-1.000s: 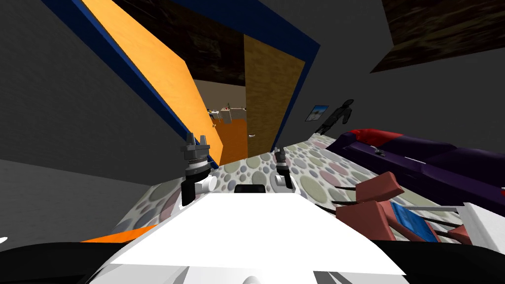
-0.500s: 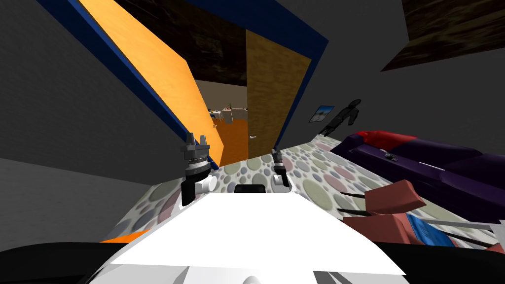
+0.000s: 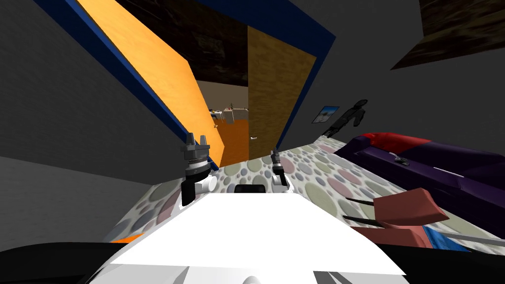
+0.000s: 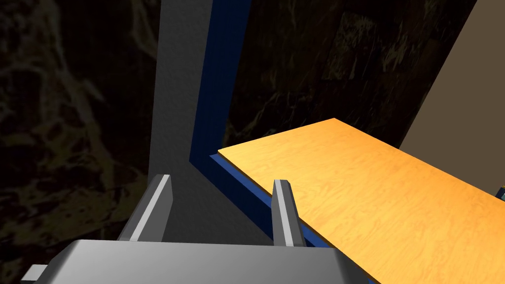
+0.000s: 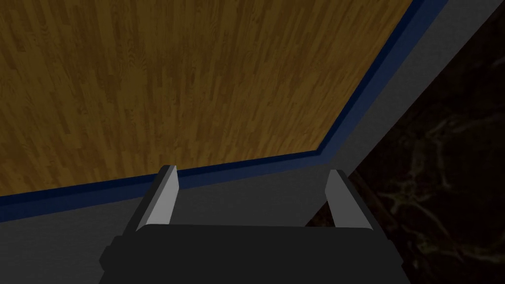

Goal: Push the door open

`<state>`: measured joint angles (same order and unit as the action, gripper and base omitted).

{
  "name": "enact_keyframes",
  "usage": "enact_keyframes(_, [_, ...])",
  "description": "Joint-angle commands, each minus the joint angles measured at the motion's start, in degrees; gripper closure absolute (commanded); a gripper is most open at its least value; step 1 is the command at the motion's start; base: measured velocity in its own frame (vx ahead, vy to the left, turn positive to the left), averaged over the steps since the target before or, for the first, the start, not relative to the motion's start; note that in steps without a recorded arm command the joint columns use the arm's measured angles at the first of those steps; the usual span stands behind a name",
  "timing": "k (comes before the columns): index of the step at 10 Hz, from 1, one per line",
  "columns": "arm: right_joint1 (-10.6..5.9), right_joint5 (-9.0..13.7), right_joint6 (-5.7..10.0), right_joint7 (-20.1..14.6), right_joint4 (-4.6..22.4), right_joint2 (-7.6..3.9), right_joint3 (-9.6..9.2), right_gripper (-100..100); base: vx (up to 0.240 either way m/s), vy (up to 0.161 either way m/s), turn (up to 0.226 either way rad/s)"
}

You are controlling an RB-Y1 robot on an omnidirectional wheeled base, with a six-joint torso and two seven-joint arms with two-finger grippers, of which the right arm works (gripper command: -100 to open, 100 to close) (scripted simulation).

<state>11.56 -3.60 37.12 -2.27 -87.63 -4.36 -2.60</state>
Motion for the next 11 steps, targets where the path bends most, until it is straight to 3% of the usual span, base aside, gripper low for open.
enact_keyframes(1, [-1.23,0.07,0.56,0.21,2.86,0.09,-0.15,-100,0.110,-0.011,0.050])
enact_keyframes(11, [-7.31,0.54,2.94,0.94,18.88,1.02,-0.99,-100,0.087,-0.009,0.045])
